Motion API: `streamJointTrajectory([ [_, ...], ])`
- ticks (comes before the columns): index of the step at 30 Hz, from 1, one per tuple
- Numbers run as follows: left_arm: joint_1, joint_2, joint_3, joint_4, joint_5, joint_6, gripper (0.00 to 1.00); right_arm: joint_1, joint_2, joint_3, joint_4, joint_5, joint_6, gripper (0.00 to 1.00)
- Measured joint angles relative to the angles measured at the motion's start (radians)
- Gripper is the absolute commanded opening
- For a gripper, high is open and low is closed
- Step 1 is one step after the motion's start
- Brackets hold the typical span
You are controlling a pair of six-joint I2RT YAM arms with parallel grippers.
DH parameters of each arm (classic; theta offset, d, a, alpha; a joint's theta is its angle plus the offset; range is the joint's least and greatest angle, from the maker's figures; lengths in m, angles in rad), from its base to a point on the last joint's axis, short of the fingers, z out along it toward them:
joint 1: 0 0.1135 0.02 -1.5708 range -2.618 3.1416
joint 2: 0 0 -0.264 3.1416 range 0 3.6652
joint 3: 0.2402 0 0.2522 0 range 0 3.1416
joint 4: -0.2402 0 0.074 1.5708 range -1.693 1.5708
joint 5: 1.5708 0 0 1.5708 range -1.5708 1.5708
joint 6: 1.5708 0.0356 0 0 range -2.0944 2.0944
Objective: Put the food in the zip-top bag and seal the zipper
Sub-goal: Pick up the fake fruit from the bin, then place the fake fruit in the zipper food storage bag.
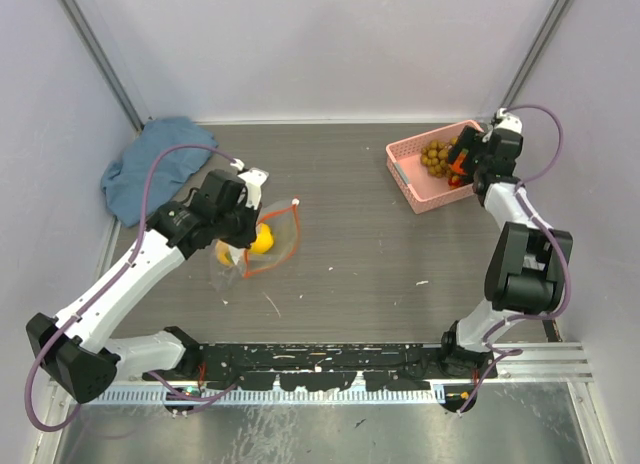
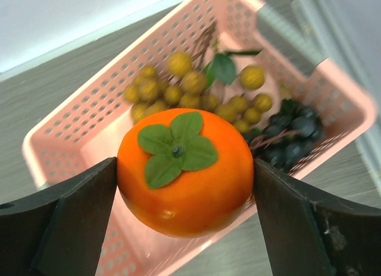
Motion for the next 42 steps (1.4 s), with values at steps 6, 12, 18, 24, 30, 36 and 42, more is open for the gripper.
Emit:
streamJointTrajectory([
  [6,0.0,0.047,0.064,-0.022,0.01,-0.037,0.0,0.095,-0.15,-0.15,0.01,-0.068,0.035,0.78],
  [12,0.0,0.055,0.08,-0.023,0.019,-0.082,0.0,0.282,-0.304,-0.263,0.05,-0.129,0.059,0.78],
  [18,0.0,0.055,0.08,-0.011,0.029,-0.116,0.0,0.457,-0.401,-0.35,0.074,-0.171,0.089,0.78],
  [24,0.0,0.055,0.078,0.02,0.052,-0.142,0.0,0.593,-0.492,-0.41,0.097,-0.2,0.107,0.79],
  [30,0.0,0.055,0.064,0.062,0.093,-0.166,0.0,0.731,-0.542,-0.478,0.2,-0.225,0.127,0.79],
  [36,0.0,0.055,0.038,0.092,0.14,-0.191,0.0,0.857,-0.532,-0.53,0.306,-0.245,0.149,0.79],
  [42,0.0,0.055,0.029,0.115,0.185,-0.211,0.0,0.946,-0.459,-0.531,0.426,-0.254,0.173,0.79],
])
